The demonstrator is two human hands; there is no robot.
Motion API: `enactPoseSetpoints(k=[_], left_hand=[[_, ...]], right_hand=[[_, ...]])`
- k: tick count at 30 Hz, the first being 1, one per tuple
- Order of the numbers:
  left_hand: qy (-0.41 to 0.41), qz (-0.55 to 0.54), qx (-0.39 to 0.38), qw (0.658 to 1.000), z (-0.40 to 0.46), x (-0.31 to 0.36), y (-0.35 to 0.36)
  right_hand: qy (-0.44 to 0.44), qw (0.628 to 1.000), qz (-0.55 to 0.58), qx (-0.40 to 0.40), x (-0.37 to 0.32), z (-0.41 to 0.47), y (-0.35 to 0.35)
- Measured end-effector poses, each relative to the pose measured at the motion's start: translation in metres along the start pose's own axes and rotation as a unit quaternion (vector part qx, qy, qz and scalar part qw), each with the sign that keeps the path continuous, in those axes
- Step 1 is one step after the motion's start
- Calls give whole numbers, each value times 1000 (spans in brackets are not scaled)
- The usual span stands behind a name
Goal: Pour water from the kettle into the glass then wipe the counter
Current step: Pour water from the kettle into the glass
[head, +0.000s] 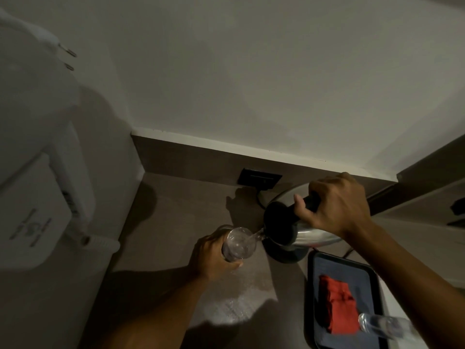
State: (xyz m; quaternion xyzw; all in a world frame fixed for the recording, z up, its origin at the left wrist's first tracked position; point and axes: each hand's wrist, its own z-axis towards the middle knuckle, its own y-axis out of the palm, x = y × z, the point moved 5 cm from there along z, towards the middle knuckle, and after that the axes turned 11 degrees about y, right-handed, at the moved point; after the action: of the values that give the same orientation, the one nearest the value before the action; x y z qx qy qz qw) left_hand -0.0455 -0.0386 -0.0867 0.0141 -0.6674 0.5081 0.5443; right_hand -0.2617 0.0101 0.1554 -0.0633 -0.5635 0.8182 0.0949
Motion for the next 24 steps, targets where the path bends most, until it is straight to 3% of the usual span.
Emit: enactPoseSetpoints(k=[24], left_hand=[[-27,-1,4,1000,-1,-7,7]], right_hand=[[-22,999,-13,-27,-4,8,-13]])
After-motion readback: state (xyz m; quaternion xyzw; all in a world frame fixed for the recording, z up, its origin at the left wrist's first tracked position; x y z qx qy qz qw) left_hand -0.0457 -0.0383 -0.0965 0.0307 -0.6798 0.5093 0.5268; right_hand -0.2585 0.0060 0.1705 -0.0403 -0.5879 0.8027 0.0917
